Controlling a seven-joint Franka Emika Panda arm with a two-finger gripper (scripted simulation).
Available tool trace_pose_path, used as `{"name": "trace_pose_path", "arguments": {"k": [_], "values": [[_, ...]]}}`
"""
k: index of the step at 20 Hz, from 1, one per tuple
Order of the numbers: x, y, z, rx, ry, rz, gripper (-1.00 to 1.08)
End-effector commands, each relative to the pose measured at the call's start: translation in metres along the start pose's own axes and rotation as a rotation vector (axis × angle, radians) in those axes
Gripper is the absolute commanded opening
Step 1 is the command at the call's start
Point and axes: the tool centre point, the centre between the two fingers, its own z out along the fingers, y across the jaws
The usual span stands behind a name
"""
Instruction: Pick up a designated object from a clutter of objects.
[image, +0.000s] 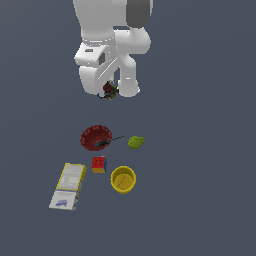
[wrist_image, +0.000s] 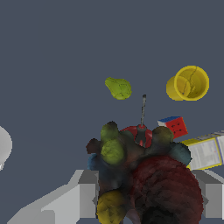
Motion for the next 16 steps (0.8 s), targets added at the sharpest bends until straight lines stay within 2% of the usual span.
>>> {"name": "trace_pose_path", "arguments": {"k": [1,9,16], "values": [[-0.024,0.000,-0.021,0.000,0.000,0.000,-1.00],[-0.097,0.003,-0.082,0.001,-0.005,0.001,-1.00],[-0.135,0.007,-0.115,0.002,-0.008,0.001,-1.00]]}}
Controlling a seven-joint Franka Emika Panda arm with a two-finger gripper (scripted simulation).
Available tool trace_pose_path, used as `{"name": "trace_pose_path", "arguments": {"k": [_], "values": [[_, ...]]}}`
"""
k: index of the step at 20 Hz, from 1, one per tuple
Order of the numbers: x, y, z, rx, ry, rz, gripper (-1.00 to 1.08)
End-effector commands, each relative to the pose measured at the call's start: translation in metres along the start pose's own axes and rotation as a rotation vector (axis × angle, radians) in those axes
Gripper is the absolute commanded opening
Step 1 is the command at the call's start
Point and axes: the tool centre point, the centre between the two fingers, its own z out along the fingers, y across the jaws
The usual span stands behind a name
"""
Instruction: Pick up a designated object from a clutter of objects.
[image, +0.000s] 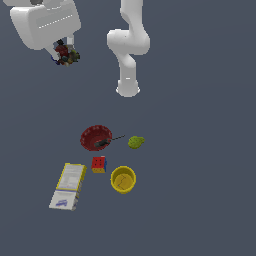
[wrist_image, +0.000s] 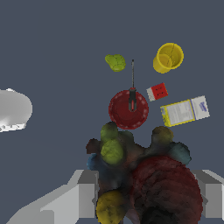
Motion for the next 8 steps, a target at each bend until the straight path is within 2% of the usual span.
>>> {"name": "trace_pose_path", "arguments": {"k": [1,8], "values": [[-0.010,0.001,-0.009,0.000,-0.001,-0.001,-1.00],[-0.020,0.003,-0.018,0.000,-0.002,-0.002,-1.00]]}}
